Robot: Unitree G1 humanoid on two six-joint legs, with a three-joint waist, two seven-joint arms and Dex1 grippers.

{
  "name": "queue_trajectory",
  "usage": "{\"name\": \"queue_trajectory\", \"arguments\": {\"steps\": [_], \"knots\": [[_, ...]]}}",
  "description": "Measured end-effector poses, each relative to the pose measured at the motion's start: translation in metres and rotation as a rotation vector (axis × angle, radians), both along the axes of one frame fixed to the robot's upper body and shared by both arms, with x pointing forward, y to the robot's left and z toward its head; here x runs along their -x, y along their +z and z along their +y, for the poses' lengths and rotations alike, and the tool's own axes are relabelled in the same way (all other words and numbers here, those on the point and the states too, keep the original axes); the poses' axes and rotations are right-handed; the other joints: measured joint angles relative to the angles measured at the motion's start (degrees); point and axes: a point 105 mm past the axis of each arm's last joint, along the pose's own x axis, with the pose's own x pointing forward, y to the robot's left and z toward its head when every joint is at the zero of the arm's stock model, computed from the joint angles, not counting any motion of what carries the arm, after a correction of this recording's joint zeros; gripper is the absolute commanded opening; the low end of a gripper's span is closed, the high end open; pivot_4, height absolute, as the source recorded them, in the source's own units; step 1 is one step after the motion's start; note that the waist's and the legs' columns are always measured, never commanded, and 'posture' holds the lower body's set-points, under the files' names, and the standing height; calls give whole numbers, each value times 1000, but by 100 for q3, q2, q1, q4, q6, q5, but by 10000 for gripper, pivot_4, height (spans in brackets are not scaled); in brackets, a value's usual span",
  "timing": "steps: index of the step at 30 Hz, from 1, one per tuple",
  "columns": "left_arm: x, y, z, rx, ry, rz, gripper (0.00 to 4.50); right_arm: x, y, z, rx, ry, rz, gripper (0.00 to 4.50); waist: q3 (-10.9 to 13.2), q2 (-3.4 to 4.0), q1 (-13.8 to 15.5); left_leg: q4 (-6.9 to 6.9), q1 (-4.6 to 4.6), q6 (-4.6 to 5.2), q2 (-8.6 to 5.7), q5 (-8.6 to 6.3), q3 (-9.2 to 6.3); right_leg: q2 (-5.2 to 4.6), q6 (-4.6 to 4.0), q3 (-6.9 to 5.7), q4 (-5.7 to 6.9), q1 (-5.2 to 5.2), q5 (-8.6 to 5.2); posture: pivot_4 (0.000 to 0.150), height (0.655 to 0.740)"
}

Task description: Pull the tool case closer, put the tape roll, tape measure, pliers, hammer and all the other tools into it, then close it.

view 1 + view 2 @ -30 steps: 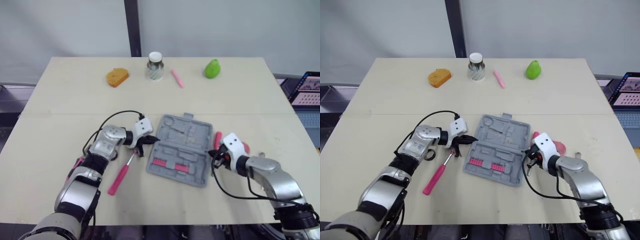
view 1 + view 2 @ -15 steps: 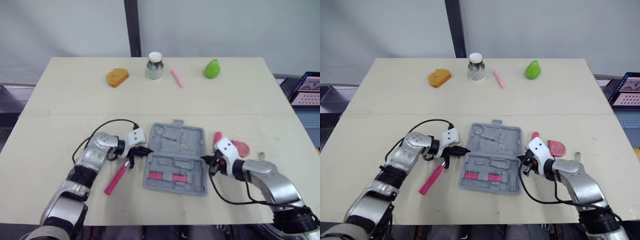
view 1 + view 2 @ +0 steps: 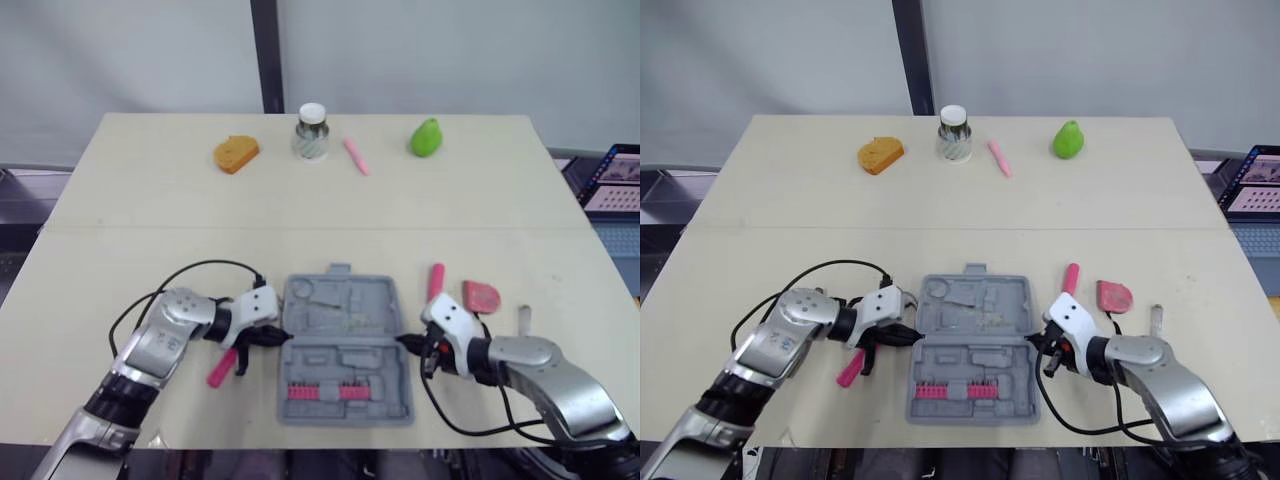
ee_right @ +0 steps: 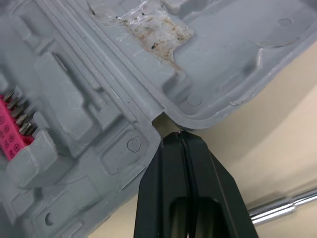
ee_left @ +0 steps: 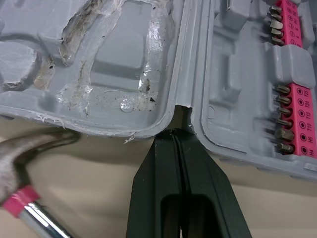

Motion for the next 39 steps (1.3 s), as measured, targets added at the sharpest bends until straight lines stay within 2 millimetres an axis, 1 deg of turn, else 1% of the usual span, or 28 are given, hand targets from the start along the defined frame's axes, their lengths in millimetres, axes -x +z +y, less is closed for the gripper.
{"name": "queue_trajectory", "arguments": {"steps": [8,12,20,33,39], "knots": [[13,-6,-1,-15,4,35,0,12,-5,0,7,5,40,305,0,0,5,11,-6,3,0,-2,-3,0,0,0,2,0,0,1500,7400],[24,-10,-1,-15,8,69,0,16,-8,0,4,6,56,305,0,0,6,12,-6,4,0,-2,-4,0,0,0,3,0,0,1500,7400],[30,-14,4,-23,14,92,0,19,-9,3,-2,16,65,305,0,0,9,14,-6,4,0,-3,-4,0,0,1,4,0,0,1500,7400],[34,-12,5,-30,0,90,0,28,-14,4,-2,25,91,305,0,0,12,16,-6,5,0,-3,-5,0,0,1,5,0,0,1500,7400],[42,-16,8,-43,3,116,0,33,-14,7,-4,43,102,305,0,0,12,16,-7,6,0,-4,-5,0,0,2,5,0,0,1500,7400]]}}
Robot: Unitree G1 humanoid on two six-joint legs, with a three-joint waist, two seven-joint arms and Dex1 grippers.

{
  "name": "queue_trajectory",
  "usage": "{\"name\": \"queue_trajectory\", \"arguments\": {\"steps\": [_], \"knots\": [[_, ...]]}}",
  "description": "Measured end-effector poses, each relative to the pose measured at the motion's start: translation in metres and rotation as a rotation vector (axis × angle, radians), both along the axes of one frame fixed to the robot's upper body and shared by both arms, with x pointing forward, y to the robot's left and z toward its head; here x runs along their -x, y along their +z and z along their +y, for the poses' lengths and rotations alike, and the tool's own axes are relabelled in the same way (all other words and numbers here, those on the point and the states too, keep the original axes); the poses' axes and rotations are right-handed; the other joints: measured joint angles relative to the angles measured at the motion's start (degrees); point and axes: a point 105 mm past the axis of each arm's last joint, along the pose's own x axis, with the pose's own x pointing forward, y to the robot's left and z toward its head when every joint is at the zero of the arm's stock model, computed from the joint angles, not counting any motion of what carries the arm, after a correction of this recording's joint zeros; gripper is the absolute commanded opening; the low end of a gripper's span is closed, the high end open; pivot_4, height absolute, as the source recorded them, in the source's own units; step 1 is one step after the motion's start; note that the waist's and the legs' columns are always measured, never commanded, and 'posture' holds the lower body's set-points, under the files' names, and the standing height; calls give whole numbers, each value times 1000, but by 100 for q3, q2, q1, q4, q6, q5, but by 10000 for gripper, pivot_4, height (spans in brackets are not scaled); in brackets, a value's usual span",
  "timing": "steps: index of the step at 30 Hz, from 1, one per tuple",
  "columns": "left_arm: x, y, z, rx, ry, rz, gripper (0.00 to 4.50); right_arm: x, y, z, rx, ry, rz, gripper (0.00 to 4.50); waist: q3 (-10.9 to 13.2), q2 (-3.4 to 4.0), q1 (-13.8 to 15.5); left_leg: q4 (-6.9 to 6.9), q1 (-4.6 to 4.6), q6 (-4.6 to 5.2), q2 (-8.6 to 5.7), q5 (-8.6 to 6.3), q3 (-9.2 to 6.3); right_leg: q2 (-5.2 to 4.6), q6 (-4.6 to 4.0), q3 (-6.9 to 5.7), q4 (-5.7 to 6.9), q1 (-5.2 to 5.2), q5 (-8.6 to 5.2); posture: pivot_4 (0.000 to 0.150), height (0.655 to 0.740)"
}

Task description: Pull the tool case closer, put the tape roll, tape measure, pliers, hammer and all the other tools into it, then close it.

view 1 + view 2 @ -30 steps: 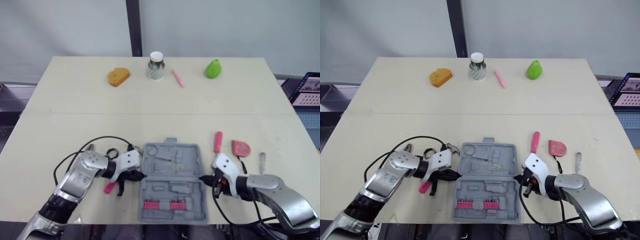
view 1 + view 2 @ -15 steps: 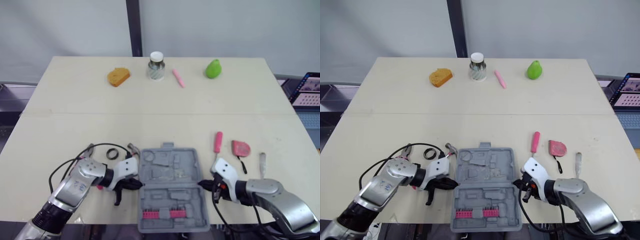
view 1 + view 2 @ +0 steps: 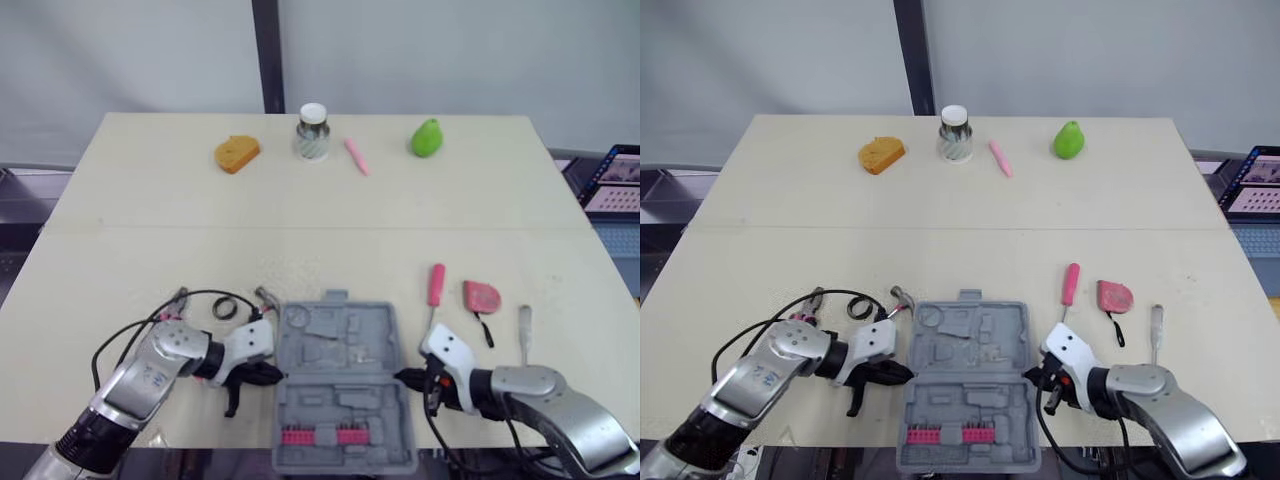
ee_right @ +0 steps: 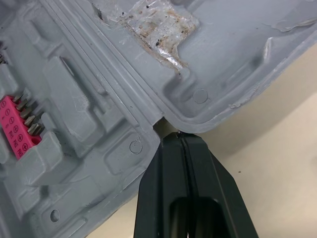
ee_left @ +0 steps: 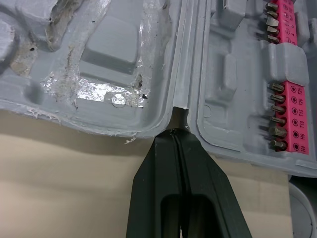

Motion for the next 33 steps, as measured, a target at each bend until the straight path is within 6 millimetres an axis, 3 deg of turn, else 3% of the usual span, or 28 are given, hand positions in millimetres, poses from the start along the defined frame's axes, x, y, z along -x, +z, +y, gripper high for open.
{"name": "queue_trajectory", "arguments": {"steps": [28,33], "knots": [[6,-3,0,-4,5,22,0,9,-3,0,-2,16,41,305,0,0,6,3,0,1,0,0,-1,0,0,0,0,1,0,1500,7400],[5,0,1,11,15,18,0,6,0,-7,11,-2,23,305,0,0,11,4,-1,1,0,-1,0,0,0,0,1,1,0,1500,7400]]}}
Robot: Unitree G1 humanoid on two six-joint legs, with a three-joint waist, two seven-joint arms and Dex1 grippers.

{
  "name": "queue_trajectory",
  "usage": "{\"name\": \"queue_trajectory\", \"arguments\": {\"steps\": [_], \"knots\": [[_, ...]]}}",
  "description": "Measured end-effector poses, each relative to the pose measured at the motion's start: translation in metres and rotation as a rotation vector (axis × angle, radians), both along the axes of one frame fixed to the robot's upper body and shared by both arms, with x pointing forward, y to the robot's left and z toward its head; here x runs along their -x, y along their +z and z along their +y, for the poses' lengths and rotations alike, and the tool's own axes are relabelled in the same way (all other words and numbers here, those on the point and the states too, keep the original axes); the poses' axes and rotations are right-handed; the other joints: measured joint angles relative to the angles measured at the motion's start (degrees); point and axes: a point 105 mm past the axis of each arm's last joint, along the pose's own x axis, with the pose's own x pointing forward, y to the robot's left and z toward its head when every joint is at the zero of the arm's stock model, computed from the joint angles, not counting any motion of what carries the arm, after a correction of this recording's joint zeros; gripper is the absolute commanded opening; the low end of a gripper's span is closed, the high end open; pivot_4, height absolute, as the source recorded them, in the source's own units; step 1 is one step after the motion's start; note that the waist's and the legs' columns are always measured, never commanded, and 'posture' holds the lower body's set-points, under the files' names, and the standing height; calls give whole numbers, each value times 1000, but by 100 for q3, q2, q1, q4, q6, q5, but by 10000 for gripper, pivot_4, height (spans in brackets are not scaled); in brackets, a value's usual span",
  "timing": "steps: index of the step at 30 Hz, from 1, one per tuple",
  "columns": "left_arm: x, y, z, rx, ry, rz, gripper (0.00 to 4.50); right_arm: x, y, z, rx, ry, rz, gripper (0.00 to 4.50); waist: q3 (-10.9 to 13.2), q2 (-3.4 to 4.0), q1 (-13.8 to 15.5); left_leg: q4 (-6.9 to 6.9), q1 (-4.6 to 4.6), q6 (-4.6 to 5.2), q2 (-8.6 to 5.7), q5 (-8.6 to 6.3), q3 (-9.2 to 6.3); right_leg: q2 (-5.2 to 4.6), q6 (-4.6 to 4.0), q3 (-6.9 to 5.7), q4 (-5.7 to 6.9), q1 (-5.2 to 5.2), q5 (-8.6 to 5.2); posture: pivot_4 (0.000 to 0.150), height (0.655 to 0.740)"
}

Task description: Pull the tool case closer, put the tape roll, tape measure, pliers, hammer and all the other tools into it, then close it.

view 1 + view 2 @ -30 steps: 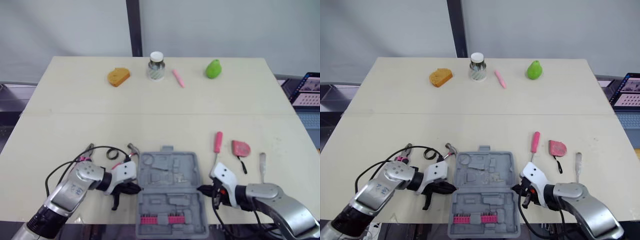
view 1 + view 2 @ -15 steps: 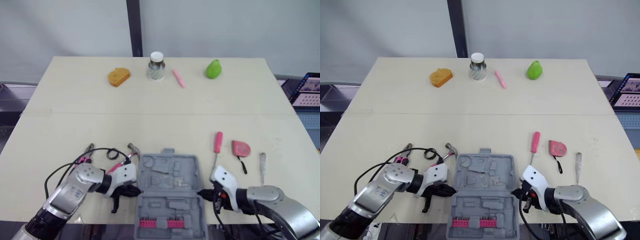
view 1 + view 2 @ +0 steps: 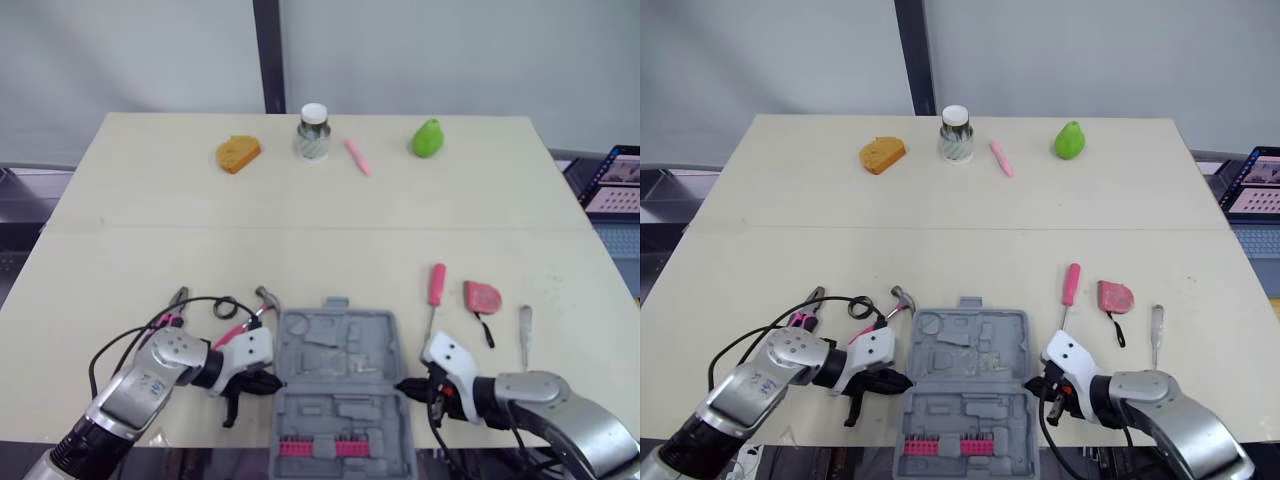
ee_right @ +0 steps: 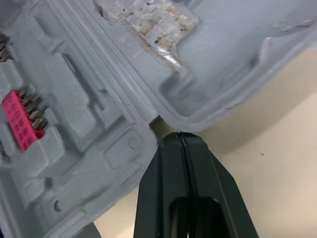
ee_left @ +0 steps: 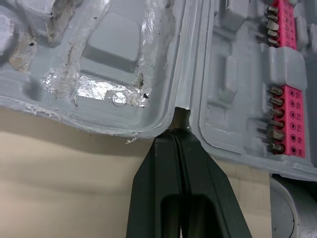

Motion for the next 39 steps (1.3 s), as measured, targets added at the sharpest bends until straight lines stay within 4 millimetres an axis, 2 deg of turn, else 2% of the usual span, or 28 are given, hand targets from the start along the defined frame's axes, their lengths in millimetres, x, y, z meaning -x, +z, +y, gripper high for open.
{"name": "queue_trajectory", "arguments": {"steps": [8,12,14,16,17,19,21,24,26,27,28,33,39], "knots": [[-13,14,16,15,76,-41,0,-2,3,-13,5,-39,-9,305,-1,-2,-4,0,0,0,0,0,0,0,0,0,1,0,0,1500,7400],[-16,26,24,70,153,-18,0,-5,16,-24,-45,-80,-41,305,-1,-2,-2,0,-1,0,0,0,0,0,0,1,0,0,0,1500,7400],[-20,41,35,120,228,-23,0,-8,29,-41,-91,-133,-73,305,0,-3,2,1,-2,0,0,0,-3,0,0,0,1,1,0,1500,7400],[-26,59,55,146,316,-58,0,-12,41,-67,-111,-211,-108,305,-1,-3,8,1,0,1,0,0,-3,0,0,0,1,3,0,1500,7400],[-28,67,66,164,369,-78,2557,-12,48,-81,-131,-252,-124,42,-1,-2,3,0,1,1,0,0,-3,0,0,1,0,3,0,1500,7400],[-32,75,97,190,505,-94,8686,-10,59,-114,-129,-341,-150,5527,-4,3,-7,-3,6,3,0,-2,0,0,0,2,0,4,0,1500,7400],[-32,75,130,213,650,-101,18258,-10,68,-147,-139,-441,-183,12872,-3,1,-21,-5,7,4,0,-2,1,0,0,1,-1,4,0,1500,7400],[-28,74,175,204,819,-130,34159,-7,73,-188,-140,-573,-225,28397,-4,-1,-25,-7,7,3,0,-3,5,0,0,2,-4,3,0,1500,7400],[-24,71,198,176,890,-155,43614,-6,72,-205,-137,-624,-245,37898,-4,0,-25,-7,8,2,0,-4,6,0,0,2,-4,3,0,1500,7400],[-22,69,210,160,928,-171,45000,-5,70,-213,-136,-651,-251,42841,-4,0,-24,-8,8,2,0,-4,6,0,0,2,-4,3,0,1500,7400],[-21,68,221,146,965,-190,45000,-5,67,-221,-140,-678,-258,44636,-4,-1,-26,-8,9,2,0,-4,6,0,0,2,-4,3,0,1500,7400],[-7,55,260,107,1103,-217,45000,1,59,-253,-99,-770,-273,44636,-4,0,-52,-14,10,2,0,-5,13,-2,0,3,-5,0,0,1500,7400],[-2,50,268,81,1113,-226,45000,-2,63,-257,-94,-771,-305,44636,-5,0,-45,-14,13,1,2,-5,14,-2,0,4,-3,1,0,1500,7400]]}}
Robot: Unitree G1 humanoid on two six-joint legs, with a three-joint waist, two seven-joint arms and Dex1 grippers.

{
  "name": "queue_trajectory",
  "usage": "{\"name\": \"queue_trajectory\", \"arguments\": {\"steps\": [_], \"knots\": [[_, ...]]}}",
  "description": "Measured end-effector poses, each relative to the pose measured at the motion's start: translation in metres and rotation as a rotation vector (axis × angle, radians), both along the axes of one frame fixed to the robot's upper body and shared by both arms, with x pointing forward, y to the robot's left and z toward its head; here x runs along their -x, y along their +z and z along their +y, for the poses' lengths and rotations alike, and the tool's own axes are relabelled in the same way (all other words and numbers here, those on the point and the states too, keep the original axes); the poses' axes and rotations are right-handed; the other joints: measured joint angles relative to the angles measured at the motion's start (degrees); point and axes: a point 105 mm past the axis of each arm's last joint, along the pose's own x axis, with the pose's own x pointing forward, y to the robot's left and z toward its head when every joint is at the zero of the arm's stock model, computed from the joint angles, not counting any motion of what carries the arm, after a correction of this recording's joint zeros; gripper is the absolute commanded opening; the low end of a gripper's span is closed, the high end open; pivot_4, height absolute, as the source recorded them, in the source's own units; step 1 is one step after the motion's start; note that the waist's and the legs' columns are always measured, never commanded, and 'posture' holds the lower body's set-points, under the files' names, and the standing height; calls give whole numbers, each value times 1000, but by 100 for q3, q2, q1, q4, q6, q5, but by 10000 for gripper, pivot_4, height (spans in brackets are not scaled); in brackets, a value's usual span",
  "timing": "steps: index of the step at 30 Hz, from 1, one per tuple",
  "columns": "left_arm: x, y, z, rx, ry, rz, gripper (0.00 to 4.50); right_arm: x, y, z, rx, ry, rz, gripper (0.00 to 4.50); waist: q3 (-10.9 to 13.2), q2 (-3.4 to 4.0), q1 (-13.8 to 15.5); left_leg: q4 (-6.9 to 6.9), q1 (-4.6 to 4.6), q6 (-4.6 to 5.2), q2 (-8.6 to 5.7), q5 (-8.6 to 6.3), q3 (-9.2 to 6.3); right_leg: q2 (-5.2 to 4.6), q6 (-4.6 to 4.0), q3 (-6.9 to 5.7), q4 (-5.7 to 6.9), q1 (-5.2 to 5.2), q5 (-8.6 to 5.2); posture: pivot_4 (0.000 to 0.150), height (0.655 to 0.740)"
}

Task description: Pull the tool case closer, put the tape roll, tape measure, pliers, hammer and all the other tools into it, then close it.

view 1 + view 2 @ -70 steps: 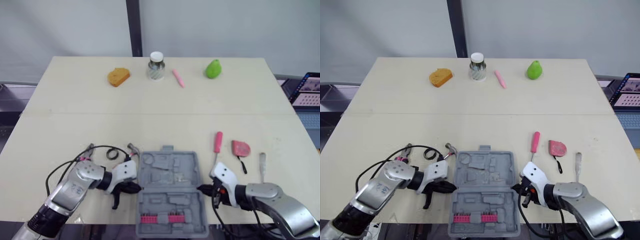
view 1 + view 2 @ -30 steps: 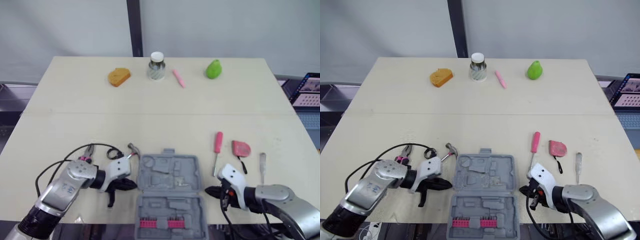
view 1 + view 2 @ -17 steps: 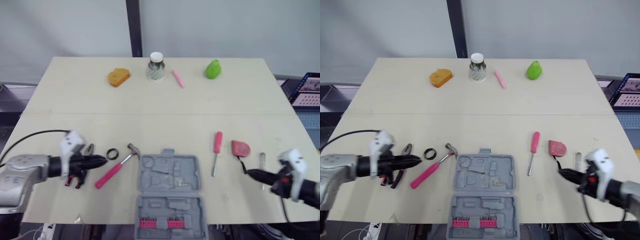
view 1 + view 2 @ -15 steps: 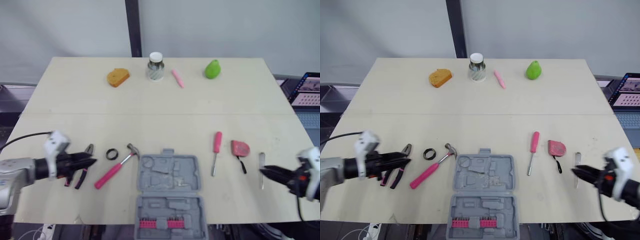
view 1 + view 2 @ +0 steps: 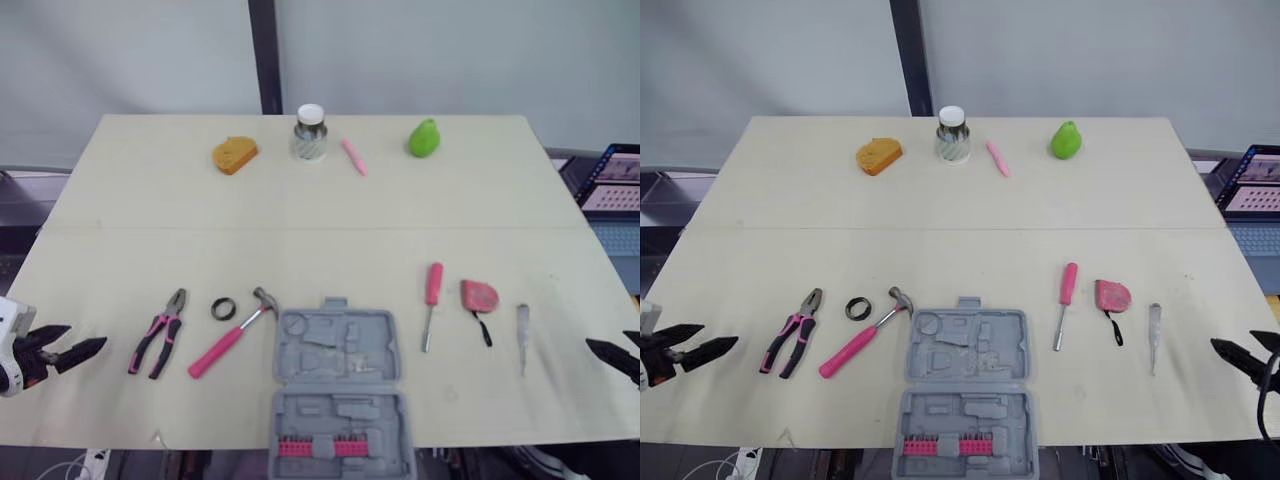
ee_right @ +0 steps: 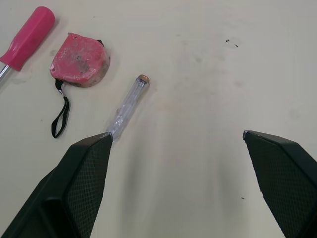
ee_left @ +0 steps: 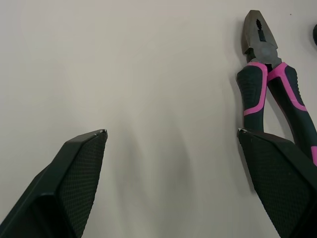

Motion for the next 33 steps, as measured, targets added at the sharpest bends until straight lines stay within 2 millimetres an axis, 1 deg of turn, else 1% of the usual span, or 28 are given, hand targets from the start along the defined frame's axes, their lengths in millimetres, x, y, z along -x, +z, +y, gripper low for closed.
{"name": "queue_trajectory", "arguments": {"steps": [4,7,9,10,11,13,15,16,18,19,20,21,22,24,25,27,28,30,31,33], "knots": [[-3,7,1,-21,-9,-15,45000,-2,2,3,9,13,-7,44636,-1,1,-2,-1,1,0,0,0,1,0,0,1,0,0,0,1500,7400],[-6,6,-2,-21,-23,-12,45000,-5,6,11,19,43,-18,44636,-1,1,-8,-1,1,-1,0,0,2,0,0,1,1,0,0,1500,7400],[-10,5,-7,-26,-46,-8,45000,-9,12,23,12,87,-33,44636,-1,1,-6,-1,2,-1,1,0,2,0,0,1,2,0,0,1500,7400],[-13,5,-13,-32,-72,-7,45000,-13,17,35,-1,128,-48,44636,-1,1,-5,0,2,-1,2,0,2,0,0,1,3,0,0,1500,7400],[-18,6,-23,-35,-113,-14,45000,-18,22,50,-11,181,-64,44636,-1,1,-1,1,2,-1,3,0,2,1,0,2,4,0,0,1500,7400],[-30,10,-56,-29,-253,-35,45000,-29,38,94,-25,348,-99,44636,-1,2,9,7,2,-1,4,0,0,1,0,4,11,0,0,1500,7400],[-40,12,-93,-28,-414,-44,45000,-38,58,150,-42,553,-148,44636,-1,2,6,14,1,-4,10,-2,-2,4,0,4,18,-2,0,1500,7400],[-42,13,-105,-31,-472,-47,45000,-39,66,172,-48,633,-165,44636,-1,2,6,14,1,-6,12,-3,-5,7,0,3,20,-2,0,1500,7400],[-48,12,-120,-44,-563,-48,45000,-42,82,216,-50,792,-195,44636,-1,2,2,16,0,-7,13,-4,-4,8,0,2,21,-5,0,1500,7400],[-53,13,-132,-55,-629,-60,45000,-40,90,240,-41,890,-212,44636,-1,2,-1,18,-2,-7,12,-4,-3,8,0,2,21,-7,0,1500,7400],[-56,15,-143,-61,-687,-77,45000,-36,96,260,-32,973,-228,44636,-1,2,3,18,-4,-7,13,-4,-4,8,0,1,20,-8,0,1500,7400],[-57,15,-151,-68,-733,-84,45000,-32,99,275,-23,1039,-238,44636,-1,1,13,19,-6,-7,12,-4,-6,8,-1,-1,21,-8,0,1500,7400],[-58,14,-155,-77,-764,-85,45000,-29,100,285,-14,1084,-240,44636,-1,-1,23,19,-8,-7,11,-6,-7,7,-1,-2,20,-8,0,1500,7400],[-60,10,-159,-102,-808,-81,45000,-28,98,296,-5,1129,-219,44636,-1,-5,25,29,-14,3,7,-19,-6,6,-1,-1,20,-8,1,1500,7400],[-61,8,-160,-113,-821,-78,42596,-28,97,301,-3,1145,-215,44962,-1,-5,19,33,-15,6,4,-21,-4,5,-1,0,20,-8,1,1500,7400],[-64,3,-161,-151,-851,-74,36274,-30,96,310,-3,1172,-219,45000,-1,-6,7,34,-14,6,5,-21,-3,5,-1,-1,18,-8,1,1500,7400],[-65,0,-164,-158,-869,-74,31458,-30,95,313,-6,1180,-215,45000,-2,-6,9,33,-14,6,5,-21,-3,5,0,-1,19,-8,1,1500,7400],[-67,-4,-166,-151,-877,-76,20437,-31,90,314,-9,1181,-197,45000,0,-10,12,36,-16,6,5,-21,-4,5,0,-2,20,-8,1,1500,7400],[-67,-4,-167,-154,-885,-75,16015,-32,89,314,-8,1176,-195,45000,0,-11,10,37,-16,6,5,-21,-3,5,0,-1,20,-8,1,1500,7400],[-68,-5,-167,-161,-895,-72,16015,-33,89,314,-4,1170,-201,45000,0,-11,7,36,-15,6,5,-21,-3,5,0,-2,20,-8,1,1500,7400]]}}
